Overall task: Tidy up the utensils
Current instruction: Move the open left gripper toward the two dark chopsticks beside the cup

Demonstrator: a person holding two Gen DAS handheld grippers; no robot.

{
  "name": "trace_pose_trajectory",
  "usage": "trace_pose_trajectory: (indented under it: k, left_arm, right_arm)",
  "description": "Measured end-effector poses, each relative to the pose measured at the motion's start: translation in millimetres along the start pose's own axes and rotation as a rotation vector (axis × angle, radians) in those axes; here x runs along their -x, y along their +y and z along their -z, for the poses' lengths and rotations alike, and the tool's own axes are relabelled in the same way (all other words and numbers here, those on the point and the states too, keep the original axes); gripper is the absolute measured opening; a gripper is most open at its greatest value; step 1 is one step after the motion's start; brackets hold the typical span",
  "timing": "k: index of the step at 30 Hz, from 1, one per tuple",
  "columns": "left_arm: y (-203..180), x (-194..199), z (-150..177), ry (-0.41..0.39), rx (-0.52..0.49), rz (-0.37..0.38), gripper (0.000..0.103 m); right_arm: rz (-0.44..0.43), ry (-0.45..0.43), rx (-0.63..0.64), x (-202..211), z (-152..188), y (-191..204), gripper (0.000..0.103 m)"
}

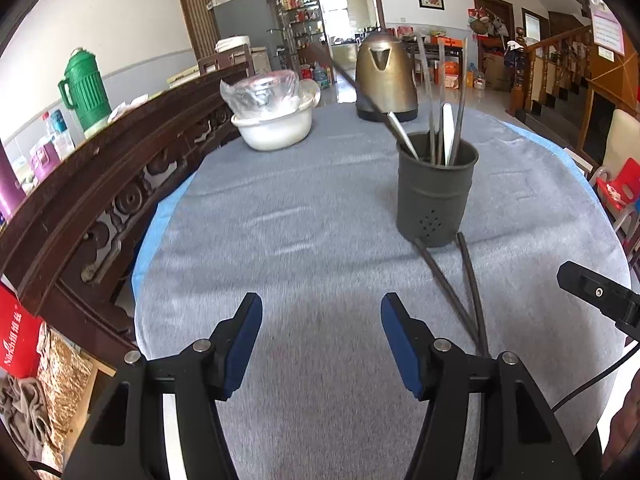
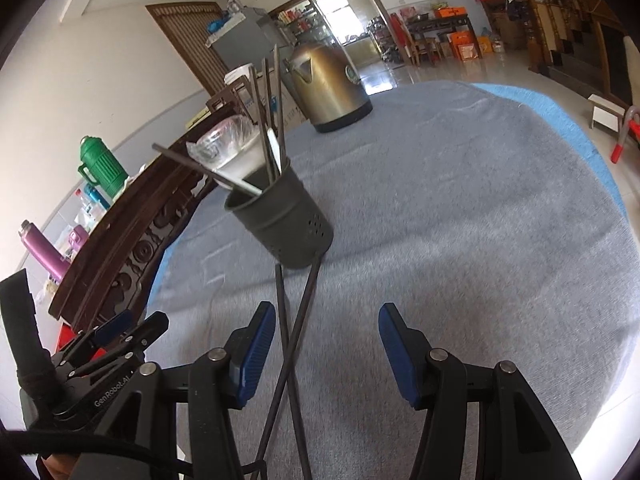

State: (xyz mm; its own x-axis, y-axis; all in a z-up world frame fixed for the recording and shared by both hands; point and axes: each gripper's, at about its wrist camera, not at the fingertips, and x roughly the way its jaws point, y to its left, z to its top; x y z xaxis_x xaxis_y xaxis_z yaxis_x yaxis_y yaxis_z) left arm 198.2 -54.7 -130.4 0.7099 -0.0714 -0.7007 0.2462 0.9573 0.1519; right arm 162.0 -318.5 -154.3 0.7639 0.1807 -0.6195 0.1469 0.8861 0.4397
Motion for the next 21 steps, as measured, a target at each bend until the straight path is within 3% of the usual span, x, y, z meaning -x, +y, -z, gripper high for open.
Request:
trace_pose_trajectory:
  k: [7,14,21]
  left_arm:
    - [2,-16,9,0.063,0.038,0.062,0.063]
    - [-9,-40,10,0.144,0.107,0.206,0.063]
    - [-35,-62,-1,0.193,0.103,0.247,0.063]
  right_arm:
    - [-0.030,-0.063,0.044,-8,13,-4,0.055]
    - [-0.080,-0.084,0.003,-24,18,-29,0.055]
    - [-0.101,-0.078,-0.036,-32,16,-41,0.055]
